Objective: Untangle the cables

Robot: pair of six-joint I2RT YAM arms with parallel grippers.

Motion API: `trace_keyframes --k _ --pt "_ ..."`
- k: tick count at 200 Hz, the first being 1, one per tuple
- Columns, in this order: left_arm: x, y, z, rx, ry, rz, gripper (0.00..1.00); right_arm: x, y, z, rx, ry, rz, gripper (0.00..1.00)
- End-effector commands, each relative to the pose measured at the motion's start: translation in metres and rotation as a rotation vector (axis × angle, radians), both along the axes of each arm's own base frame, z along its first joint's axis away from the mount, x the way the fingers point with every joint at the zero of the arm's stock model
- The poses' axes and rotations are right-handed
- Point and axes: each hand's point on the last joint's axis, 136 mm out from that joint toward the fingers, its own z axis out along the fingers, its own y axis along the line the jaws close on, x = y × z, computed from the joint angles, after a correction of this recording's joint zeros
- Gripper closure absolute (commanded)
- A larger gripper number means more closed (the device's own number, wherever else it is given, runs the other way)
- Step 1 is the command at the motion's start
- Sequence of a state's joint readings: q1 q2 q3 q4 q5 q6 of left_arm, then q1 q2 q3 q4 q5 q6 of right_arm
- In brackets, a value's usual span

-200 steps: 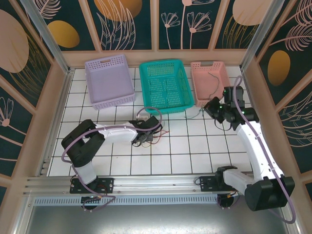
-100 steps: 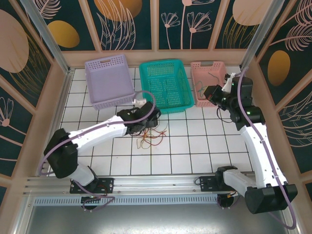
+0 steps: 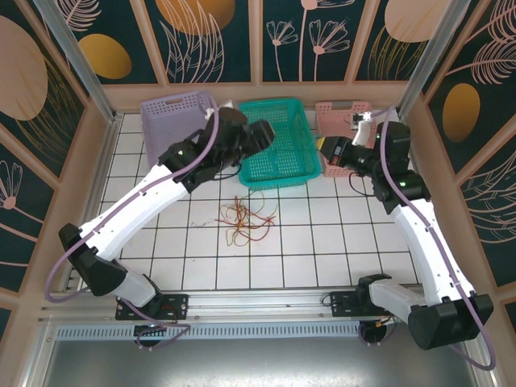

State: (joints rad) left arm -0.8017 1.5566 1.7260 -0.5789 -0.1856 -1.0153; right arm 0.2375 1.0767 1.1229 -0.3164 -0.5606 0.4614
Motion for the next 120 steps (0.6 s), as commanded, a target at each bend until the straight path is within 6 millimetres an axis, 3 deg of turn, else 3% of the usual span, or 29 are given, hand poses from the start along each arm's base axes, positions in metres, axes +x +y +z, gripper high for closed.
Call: trace_keyframes --k 1,22,26,44,81,113,115,120 --pt "0.002 -0.028 0.007 -0.129 0.111 -0.065 0.23 0.0 0.019 -0.001 -0.073 -0.092 0.063 1.0" --pt "-0.001 -0.046 0.001 -0.2 0.232 -0.104 0.25 -0.001 0.033 -0.005 -0.138 -0.121 0.077 1.0" --pt "0.003 -0.053 -0.012 -0.194 0.271 -0.103 0.25 0.0 0.034 -0.006 -0.154 -0.128 0.074 1.0" --pt "0.0 -0.061 -0.023 -0.225 0.359 -0.1 0.25 0.0 0.038 -0.008 -0.227 -0.168 0.048 1.0" --pt "0.003 -0.047 -0.047 -0.217 0.435 -0.005 0.25 -0.003 0.048 -0.007 -0.286 -0.247 0.066 1.0" --pt "0.017 -0.046 -0.062 -0.362 0.47 0.045 0.25 -0.012 0.059 -0.014 -0.306 -0.27 0.106 1.0" --pt "0.015 -0.043 -0.052 -0.384 0.455 0.042 0.26 -0.014 0.062 -0.014 -0.305 -0.271 0.116 1.0" --pt "0.016 -0.041 -0.052 -0.405 0.453 0.053 0.26 -0.017 0.065 -0.016 -0.304 -0.27 0.124 1.0"
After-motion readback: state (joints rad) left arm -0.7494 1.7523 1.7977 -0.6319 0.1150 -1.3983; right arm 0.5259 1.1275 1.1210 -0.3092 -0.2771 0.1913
